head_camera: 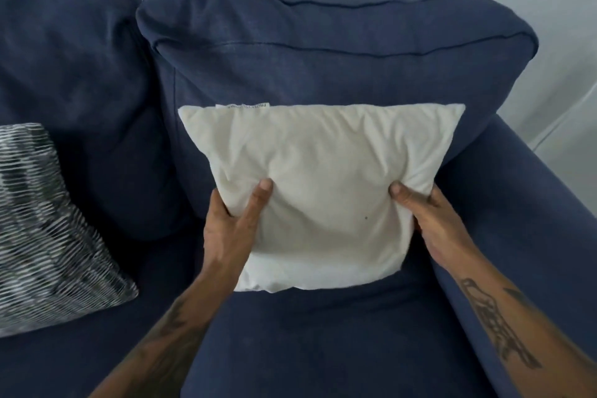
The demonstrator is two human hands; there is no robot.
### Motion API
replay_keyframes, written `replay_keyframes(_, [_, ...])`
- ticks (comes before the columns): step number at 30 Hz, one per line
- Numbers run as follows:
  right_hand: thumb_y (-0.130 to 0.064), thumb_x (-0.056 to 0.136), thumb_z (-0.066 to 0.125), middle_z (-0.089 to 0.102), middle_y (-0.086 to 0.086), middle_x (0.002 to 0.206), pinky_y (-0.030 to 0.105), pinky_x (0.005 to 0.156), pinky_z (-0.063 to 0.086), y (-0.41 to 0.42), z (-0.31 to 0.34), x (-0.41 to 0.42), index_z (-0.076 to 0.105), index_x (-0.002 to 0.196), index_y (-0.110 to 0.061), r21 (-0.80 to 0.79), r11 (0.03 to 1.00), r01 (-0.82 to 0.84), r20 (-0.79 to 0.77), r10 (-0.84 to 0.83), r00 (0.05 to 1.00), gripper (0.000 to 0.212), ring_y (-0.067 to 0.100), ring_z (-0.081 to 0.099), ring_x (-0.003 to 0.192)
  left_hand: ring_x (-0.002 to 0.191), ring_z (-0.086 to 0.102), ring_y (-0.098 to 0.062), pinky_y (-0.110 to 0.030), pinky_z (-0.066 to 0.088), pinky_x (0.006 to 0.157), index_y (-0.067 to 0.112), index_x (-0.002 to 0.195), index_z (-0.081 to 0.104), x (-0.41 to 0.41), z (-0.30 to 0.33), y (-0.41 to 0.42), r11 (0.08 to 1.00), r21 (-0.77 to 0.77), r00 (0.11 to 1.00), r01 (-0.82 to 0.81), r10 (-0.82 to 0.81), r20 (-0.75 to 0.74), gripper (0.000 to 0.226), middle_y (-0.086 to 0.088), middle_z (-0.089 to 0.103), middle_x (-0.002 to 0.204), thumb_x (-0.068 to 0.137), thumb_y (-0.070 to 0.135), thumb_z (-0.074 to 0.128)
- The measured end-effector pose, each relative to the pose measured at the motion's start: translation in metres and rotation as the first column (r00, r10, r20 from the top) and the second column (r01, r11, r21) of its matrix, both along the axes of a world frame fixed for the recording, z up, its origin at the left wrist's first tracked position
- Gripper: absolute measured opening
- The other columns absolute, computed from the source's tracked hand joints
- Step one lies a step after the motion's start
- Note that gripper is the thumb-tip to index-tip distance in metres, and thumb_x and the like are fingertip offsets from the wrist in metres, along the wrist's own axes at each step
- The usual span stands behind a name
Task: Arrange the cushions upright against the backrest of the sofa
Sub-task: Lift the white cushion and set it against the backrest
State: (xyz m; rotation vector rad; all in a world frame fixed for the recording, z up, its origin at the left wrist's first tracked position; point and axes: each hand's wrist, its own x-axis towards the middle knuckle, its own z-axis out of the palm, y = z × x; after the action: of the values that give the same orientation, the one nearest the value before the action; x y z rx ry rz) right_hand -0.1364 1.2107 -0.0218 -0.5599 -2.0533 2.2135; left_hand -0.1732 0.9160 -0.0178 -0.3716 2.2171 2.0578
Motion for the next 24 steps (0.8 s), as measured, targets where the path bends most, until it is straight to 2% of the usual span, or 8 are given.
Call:
replay_keyframes(4, [-0.037, 0.083, 0.083, 0.072, -0.007, 0.135, 0.037, 0.112, 0.047, 0.008, -0.033, -0.002, 0.056, 0.145, -0.029, -0.044, 0.998, -0.045, 0.054, 0.047, 0.997, 0.068, 0.012, 0.068, 0.125, 0.122, 0.071, -0.012, -0.038, 0.058, 0.102, 0.039, 0.132, 0.064, -0.001, -0.033, -0.002, 0.996, -0.085, 1.000, 0.023, -0.023, 0.004, 0.082, 0.014, 0.074, 0.129, 0.066, 0.085, 0.080])
replay_keyframes(8, [-0.042, 0.087, 0.075, 0.074, -0.011, 0.131, 0.033, 0.105, 0.050, 0.011, -0.025, -0.001, 0.060, 0.138, -0.034, -0.050, 0.999, -0.016, 0.039, 0.018, 0.999, 0.054, 0.009, 0.070, 0.121, 0.130, 0.068, -0.008, -0.039, 0.057, 0.108, 0.039, 0.145, 0.054, 0.001, -0.033, -0.011, 0.992, -0.044, 0.993, 0.120, -0.120, 0.003, 0.107, 0.014, 0.070, 0.141, 0.055, 0.089, 0.083])
replay_keyframes(10, [-0.044, 0.085, 0.073, 0.076, -0.013, 0.127, 0.028, 0.098, 0.054, 0.013, -0.014, 0.002, 0.063, 0.131, -0.035, -0.054, 0.998, 0.012, 0.012, -0.011, 1.000, 0.048, 0.005, 0.072, 0.115, 0.126, 0.070, -0.002, -0.032, 0.058, 0.106, 0.040, 0.150, 0.054, 0.003, -0.027, -0.007, 0.990, 0.000, 0.990, 0.138, -0.138, -0.020, 0.097, 0.019, 0.074, 0.138, 0.066, 0.081, 0.082])
replay_keyframes(13, [-0.046, 0.084, 0.073, 0.076, -0.012, 0.127, 0.026, 0.093, 0.057, 0.021, -0.006, 0.007, 0.063, 0.136, -0.031, -0.052, 0.997, 0.060, -0.019, -0.061, 0.998, 0.055, 0.005, 0.073, 0.113, 0.115, 0.071, 0.013, -0.013, 0.057, 0.092, 0.045, 0.144, 0.058, 0.007, -0.018, 0.005, 0.992, -0.007, 0.990, 0.129, -0.129, -0.064, 0.071, 0.031, 0.075, 0.128, 0.079, 0.068, 0.077])
replay_keyframes(14, [-0.046, 0.083, 0.074, 0.076, -0.011, 0.127, 0.030, 0.096, 0.056, 0.022, -0.008, 0.008, 0.062, 0.138, -0.030, -0.047, 0.996, 0.071, -0.008, -0.072, 0.997, 0.059, 0.006, 0.073, 0.114, 0.116, 0.070, 0.012, -0.013, 0.057, 0.093, 0.045, 0.145, 0.057, 0.008, -0.020, 0.008, 0.990, -0.012, 0.989, 0.138, -0.138, -0.053, 0.071, 0.030, 0.075, 0.129, 0.081, 0.068, 0.077])
replay_keyframes(17, [-0.054, 0.077, 0.078, 0.075, -0.011, 0.129, 0.041, 0.111, 0.050, 0.021, -0.018, 0.010, 0.060, 0.141, -0.031, -0.034, 0.997, 0.062, 0.082, -0.059, 0.995, 0.070, 0.011, 0.071, 0.119, 0.126, 0.067, 0.001, -0.032, 0.055, 0.109, 0.042, 0.150, 0.056, 0.011, -0.026, 0.013, 0.988, -0.008, 0.987, 0.157, -0.157, 0.021, 0.077, 0.021, 0.073, 0.136, 0.081, 0.072, 0.075])
replay_keyframes(18, [-0.055, 0.076, 0.078, 0.074, -0.012, 0.131, 0.042, 0.114, 0.048, 0.020, -0.022, 0.011, 0.059, 0.142, -0.032, -0.036, 0.998, 0.049, 0.106, -0.045, 0.993, 0.073, 0.011, 0.069, 0.122, 0.125, 0.067, 0.000, -0.033, 0.056, 0.107, 0.041, 0.149, 0.057, 0.010, -0.028, 0.012, 0.990, -0.007, 0.989, 0.143, -0.143, 0.037, 0.077, 0.019, 0.073, 0.135, 0.080, 0.072, 0.074])
replay_keyframes(24, [-0.067, 0.069, 0.081, 0.071, -0.017, 0.133, 0.038, 0.111, 0.048, 0.023, -0.023, 0.008, 0.057, 0.140, -0.035, -0.020, 0.996, 0.086, 0.078, -0.084, 0.993, 0.081, 0.008, 0.065, 0.126, 0.108, 0.076, 0.002, -0.011, 0.060, 0.078, 0.034, 0.140, 0.060, 0.004, -0.025, 0.012, 0.999, -0.024, 0.999, 0.041, -0.040, 0.008, 0.060, 0.016, 0.076, 0.125, 0.088, 0.058, 0.078])
